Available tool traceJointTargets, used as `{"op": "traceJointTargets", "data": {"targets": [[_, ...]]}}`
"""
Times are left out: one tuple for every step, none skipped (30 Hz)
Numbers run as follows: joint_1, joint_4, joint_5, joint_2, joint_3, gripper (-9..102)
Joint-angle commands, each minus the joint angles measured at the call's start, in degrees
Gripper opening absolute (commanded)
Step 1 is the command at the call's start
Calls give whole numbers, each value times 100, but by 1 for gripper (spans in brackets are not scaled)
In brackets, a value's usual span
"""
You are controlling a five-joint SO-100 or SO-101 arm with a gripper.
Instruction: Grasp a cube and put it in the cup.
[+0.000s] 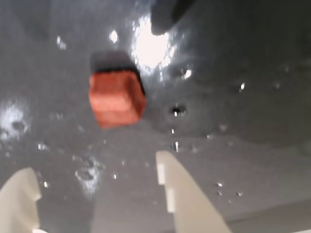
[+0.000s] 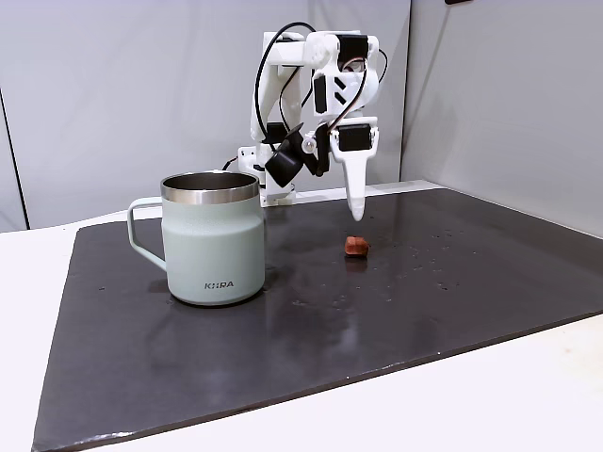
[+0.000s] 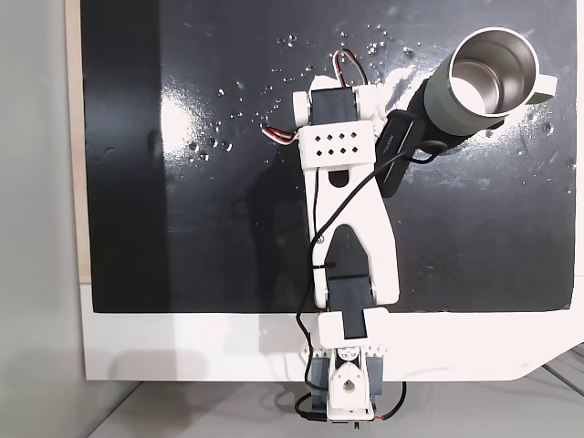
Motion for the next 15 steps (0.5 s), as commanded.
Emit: {"op": "traceJointTargets", "data": {"targets": [[105,62,-62,-79,-413,27],[114,62,-62,-141,-431,28],[132,62,-62,-202,-457,28],[149,62,-62,-264,-483,28],[167,70,-53,-334,-527,28],[176,88,-62,-413,-589,28],[185,105,-70,-483,-642,28],[185,132,-88,-562,-712,28],[185,158,-97,-633,-765,28],[176,167,-97,-703,-817,28],[167,176,-105,-765,-861,28],[158,185,-105,-817,-879,28],[158,185,-105,-861,-905,28],[158,185,-105,-914,-932,29],[158,185,-105,-967,-967,29]]}}
